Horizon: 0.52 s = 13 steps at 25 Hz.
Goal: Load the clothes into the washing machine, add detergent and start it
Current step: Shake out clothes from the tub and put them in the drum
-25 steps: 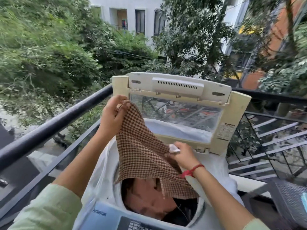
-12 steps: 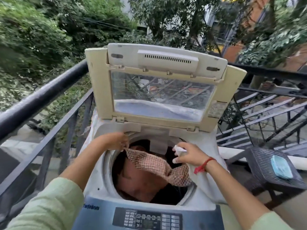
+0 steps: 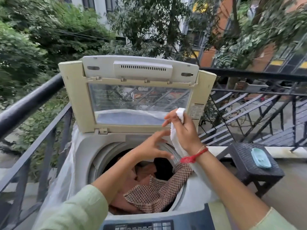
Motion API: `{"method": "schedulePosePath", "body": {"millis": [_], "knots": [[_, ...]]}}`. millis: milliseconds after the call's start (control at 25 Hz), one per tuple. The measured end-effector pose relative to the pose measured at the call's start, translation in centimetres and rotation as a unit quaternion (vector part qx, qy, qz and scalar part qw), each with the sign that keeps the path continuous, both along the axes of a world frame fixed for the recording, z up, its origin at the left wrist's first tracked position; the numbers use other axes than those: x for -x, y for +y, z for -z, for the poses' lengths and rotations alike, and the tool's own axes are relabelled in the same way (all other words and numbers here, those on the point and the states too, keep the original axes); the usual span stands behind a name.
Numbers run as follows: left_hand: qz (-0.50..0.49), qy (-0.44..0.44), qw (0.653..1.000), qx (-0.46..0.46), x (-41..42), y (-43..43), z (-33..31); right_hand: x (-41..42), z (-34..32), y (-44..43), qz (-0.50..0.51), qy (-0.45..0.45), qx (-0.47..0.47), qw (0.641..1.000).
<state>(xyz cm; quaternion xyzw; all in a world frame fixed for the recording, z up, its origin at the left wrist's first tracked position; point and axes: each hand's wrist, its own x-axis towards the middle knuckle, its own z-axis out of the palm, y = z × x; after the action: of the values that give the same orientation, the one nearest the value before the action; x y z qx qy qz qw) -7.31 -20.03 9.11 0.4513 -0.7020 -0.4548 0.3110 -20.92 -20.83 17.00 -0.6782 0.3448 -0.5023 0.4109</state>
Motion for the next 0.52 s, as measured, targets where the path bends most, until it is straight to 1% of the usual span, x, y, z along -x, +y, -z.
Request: {"method": "schedulePosePath", "body": {"millis": [120, 200, 240, 320, 360, 440, 520], "knots": [[-0.004, -0.006, 0.999, 0.047, 3.5, -1.0, 0.8, 0.6, -2.2, 1.3, -0.006, -0.063, 0.008, 0.998], [-0.014, 0.007, 0.998, 0.058, 5.1, -1.4, 2.2, 0.8, -3.6, 2.1, -0.009, -0.112, 0.003, 0.994], [-0.021, 0.010, 0.998, 0.065, 5.8, -1.5, 2.7, 1.0, -4.2, 2.3, -0.015, -0.157, -0.009, 0.987], [-0.036, 0.011, 0.996, 0.078, 6.7, -1.3, 2.8, 1.2, -5.5, 2.5, -0.039, -0.260, -0.035, 0.964], [-0.044, 0.018, 0.996, 0.079, 6.8, -1.2, 2.6, 1.4, -6.2, 2.5, -0.052, -0.294, -0.038, 0.954], [-0.057, 0.044, 0.995, 0.069, 6.6, -1.0, 2.6, 1.8, -7.6, 2.2, -0.076, -0.321, -0.027, 0.944], [-0.056, 0.037, 0.996, 0.057, 6.4, -1.2, 2.9, 2.1, -8.4, 1.8, -0.087, -0.324, -0.009, 0.942]]}}
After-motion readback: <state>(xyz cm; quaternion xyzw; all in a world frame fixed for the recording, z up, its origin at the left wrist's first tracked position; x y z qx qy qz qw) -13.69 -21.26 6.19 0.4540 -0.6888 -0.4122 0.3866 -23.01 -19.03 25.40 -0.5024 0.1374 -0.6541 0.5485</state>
